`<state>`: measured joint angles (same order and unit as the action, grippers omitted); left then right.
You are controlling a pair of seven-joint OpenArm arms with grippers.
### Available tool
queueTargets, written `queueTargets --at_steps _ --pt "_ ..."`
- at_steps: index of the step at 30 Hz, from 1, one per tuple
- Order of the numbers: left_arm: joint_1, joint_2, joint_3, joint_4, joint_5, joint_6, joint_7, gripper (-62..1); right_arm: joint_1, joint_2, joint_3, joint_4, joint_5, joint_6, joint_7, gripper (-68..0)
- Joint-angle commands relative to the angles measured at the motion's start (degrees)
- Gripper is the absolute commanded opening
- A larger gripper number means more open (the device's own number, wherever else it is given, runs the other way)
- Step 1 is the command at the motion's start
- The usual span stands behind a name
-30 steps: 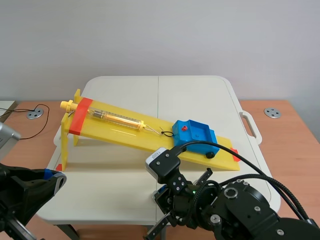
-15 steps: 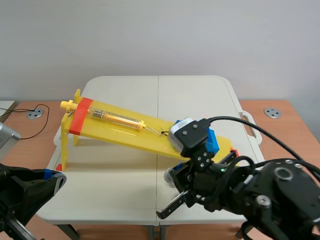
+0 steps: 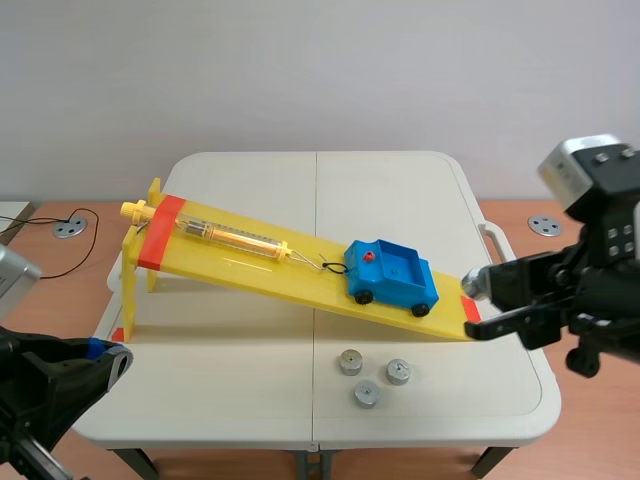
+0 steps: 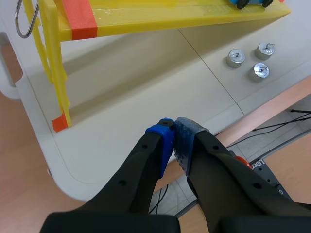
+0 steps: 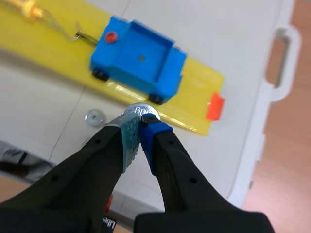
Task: Place the four metal weights on the blue cart on the ramp.
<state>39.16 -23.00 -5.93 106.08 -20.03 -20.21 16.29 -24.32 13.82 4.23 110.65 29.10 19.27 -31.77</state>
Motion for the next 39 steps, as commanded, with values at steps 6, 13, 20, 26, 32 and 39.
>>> queueTargets --at_steps 6,13,20,26,32,39 --pt "-1.2 0.4 -0.8 4.2 -4.4 -1.2 -4.2 -57.8 8.9 -2.0 1.7 1.7 4.9 0.0 8.1 -66.9" --pt "-1.2 0.4 -0.8 4.2 -4.4 -1.2 -3.5 -57.8 17.7 -7.2 0.6 -8.3 4.8 0.1 8.1 -66.9" --pt "-1.2 0.4 -0.8 4.2 -4.4 -1.2 -3.1 -57.8 24.8 -9.9 -1.2 -15.8 4.5 1.8 8.1 -66.9" --pt "-1.2 0.4 -0.8 4.2 -4.4 -1.2 -3.1 -57.8 29.9 -11.5 -3.1 -22.5 3.1 1.8 9.0 -66.9" --pt "-1.2 0.4 -0.8 4.2 -4.4 -1.2 -3.1 -57.7 33.2 -13.0 -3.5 -27.2 2.3 1.7 9.3 -66.9" --pt "-1.2 0.4 -0.8 4.2 -4.4 -1.2 -3.1 -57.8 35.9 -14.5 -3.6 -32.2 1.1 1.8 10.4 -66.9"
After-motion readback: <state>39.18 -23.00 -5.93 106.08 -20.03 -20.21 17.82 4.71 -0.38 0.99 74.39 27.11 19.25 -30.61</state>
